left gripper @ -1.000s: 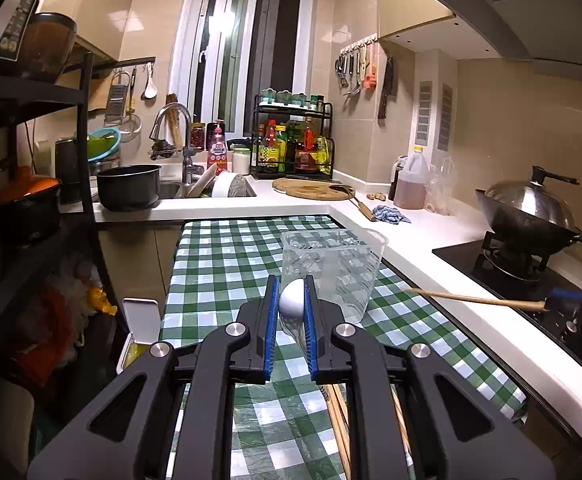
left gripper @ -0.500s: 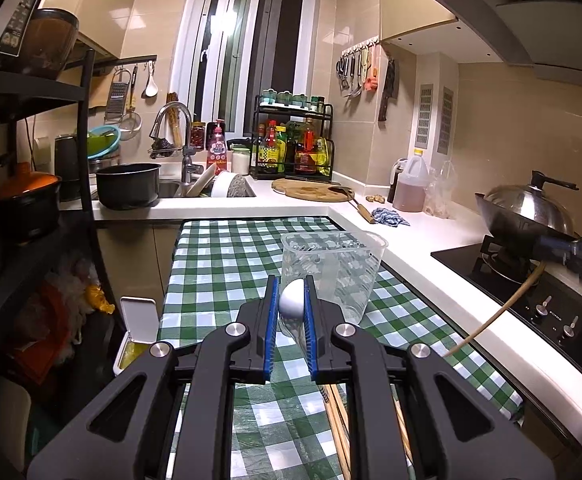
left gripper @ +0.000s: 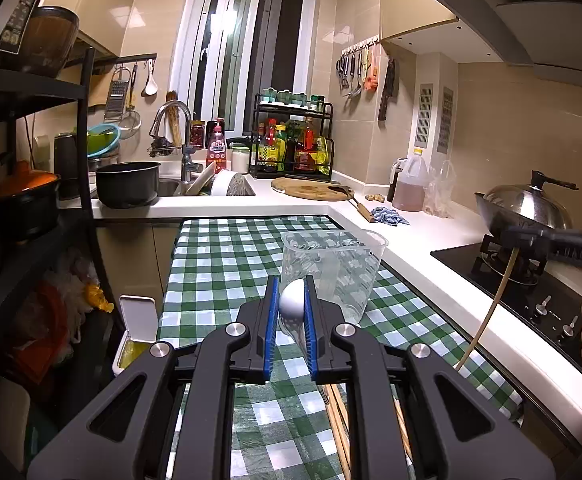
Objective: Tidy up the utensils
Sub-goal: 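Carry the chopstick over the clear container with the right tool while the left tool carries the spoon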
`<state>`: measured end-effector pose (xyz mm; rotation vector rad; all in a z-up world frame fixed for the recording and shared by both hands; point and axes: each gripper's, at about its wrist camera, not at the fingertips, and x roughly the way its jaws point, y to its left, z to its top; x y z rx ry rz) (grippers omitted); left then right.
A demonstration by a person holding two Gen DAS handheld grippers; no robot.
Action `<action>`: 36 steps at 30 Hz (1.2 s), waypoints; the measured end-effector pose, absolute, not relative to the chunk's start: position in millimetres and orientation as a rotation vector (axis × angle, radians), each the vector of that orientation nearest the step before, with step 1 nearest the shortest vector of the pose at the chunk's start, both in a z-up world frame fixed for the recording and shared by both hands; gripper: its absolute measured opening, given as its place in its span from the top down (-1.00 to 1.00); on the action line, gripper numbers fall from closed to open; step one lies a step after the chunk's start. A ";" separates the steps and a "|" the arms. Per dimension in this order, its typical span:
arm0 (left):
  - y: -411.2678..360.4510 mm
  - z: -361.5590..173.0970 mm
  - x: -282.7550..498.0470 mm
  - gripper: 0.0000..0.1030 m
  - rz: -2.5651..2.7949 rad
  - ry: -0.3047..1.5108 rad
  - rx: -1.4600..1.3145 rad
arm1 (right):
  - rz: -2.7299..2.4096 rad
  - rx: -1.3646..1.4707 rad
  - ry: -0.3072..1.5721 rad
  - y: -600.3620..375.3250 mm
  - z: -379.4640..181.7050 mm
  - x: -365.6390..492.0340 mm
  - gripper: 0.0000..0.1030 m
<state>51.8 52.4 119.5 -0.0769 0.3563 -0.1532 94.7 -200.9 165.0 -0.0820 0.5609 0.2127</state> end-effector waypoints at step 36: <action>60.1 281.9 151.2 0.77 -0.107 0.311 -0.037 | 0.353 0.032 0.349 -190.2 294.9 192.9 0.89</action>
